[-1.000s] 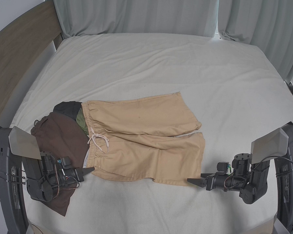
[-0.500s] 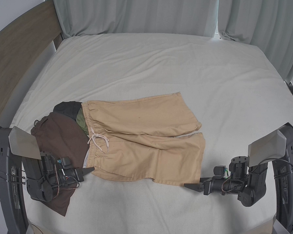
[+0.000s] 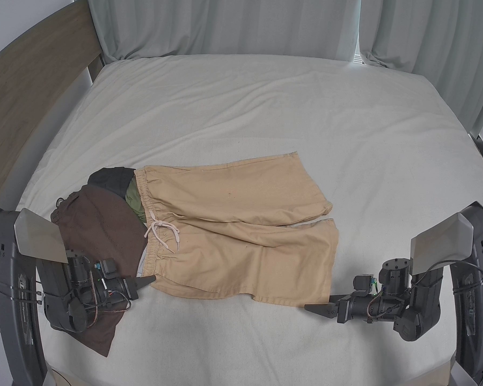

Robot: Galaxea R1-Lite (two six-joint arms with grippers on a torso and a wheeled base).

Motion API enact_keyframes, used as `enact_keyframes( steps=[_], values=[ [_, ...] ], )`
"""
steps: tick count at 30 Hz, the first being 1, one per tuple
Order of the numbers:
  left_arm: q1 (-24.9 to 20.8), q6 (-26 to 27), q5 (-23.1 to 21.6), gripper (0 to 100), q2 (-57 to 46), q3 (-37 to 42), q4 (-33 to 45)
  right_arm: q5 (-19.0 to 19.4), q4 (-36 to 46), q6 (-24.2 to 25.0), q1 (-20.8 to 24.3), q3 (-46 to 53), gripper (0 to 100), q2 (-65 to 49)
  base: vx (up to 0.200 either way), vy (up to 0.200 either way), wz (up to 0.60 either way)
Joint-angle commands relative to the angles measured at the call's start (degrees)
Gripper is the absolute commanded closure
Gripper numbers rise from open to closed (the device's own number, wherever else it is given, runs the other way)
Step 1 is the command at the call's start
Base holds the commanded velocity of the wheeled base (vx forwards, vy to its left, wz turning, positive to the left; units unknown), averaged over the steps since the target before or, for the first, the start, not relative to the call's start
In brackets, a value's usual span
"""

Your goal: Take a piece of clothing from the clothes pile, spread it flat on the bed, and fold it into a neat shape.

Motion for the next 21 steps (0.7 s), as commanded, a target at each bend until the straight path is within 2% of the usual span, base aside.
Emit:
enact_keyframes(
  steps=[1,21],
  values=[
    [0.0,0.0,0.0,100,0.1,0.0,0.0,-0.1,-0.1,0.0,0.0,0.3,100,-0.3,0.0,0.0,0.0],
    [0.0,0.1,0.0,100,0.1,0.0,0.0,0.2,-0.2,-0.1,-0.1,-0.5,100,-0.6,0.0,0.0,0.0]
  ],
)
